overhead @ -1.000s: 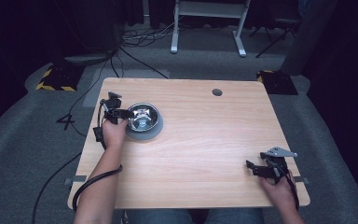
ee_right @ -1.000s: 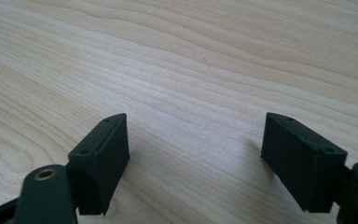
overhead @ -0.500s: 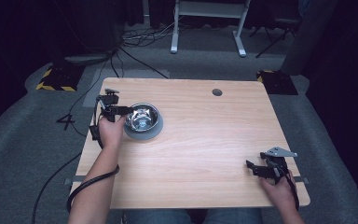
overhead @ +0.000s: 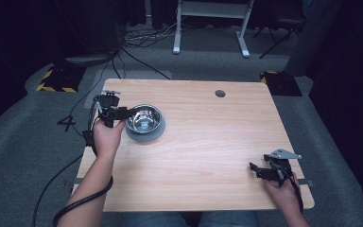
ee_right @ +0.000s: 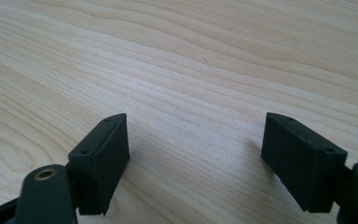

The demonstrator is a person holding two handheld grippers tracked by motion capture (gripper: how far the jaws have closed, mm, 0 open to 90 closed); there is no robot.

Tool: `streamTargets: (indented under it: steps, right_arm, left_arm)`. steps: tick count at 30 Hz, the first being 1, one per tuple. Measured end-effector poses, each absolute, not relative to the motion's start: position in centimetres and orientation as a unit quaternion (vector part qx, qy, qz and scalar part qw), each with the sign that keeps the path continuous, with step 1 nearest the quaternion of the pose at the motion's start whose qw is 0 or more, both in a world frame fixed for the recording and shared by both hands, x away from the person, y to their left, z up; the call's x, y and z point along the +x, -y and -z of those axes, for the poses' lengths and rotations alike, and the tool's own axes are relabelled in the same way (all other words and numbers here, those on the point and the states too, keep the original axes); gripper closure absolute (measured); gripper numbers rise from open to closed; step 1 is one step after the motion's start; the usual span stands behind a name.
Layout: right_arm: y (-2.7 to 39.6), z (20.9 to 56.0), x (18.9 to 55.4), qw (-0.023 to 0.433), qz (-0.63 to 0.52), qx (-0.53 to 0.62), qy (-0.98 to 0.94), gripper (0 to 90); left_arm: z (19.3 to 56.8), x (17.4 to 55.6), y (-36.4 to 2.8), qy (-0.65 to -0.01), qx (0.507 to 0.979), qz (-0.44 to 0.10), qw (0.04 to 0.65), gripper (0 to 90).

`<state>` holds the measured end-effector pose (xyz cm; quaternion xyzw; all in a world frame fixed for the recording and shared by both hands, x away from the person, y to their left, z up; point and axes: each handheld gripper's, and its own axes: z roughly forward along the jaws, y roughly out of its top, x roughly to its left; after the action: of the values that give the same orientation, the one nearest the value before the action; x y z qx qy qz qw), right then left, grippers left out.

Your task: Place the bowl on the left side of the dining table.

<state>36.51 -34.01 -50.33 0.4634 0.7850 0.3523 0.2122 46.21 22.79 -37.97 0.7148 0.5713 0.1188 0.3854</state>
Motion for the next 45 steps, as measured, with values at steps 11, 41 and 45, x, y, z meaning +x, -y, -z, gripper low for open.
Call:
streamTargets:
  steps: [11, 41, 45]
  right_arm:
    - [34.0, 50.3, 36.5, 0.213, -0.351, 0.463, -0.786, 23.1]
    - [34.0, 50.3, 36.7, 0.217, -0.347, 0.459, -0.789, 23.1]
    - [34.0, 50.3, 36.7, 0.217, -0.347, 0.458, -0.789, 23.1]
  left_arm:
    - [36.6, 42.1, -22.4, -0.534, 0.730, -0.097, 0.414, 49.9]
    - [37.5, 34.5, -22.2, -0.474, 0.778, -0.091, 0.402, 47.9]
    - [37.8, 33.4, -22.4, -0.468, 0.775, -0.095, 0.414, 47.5]
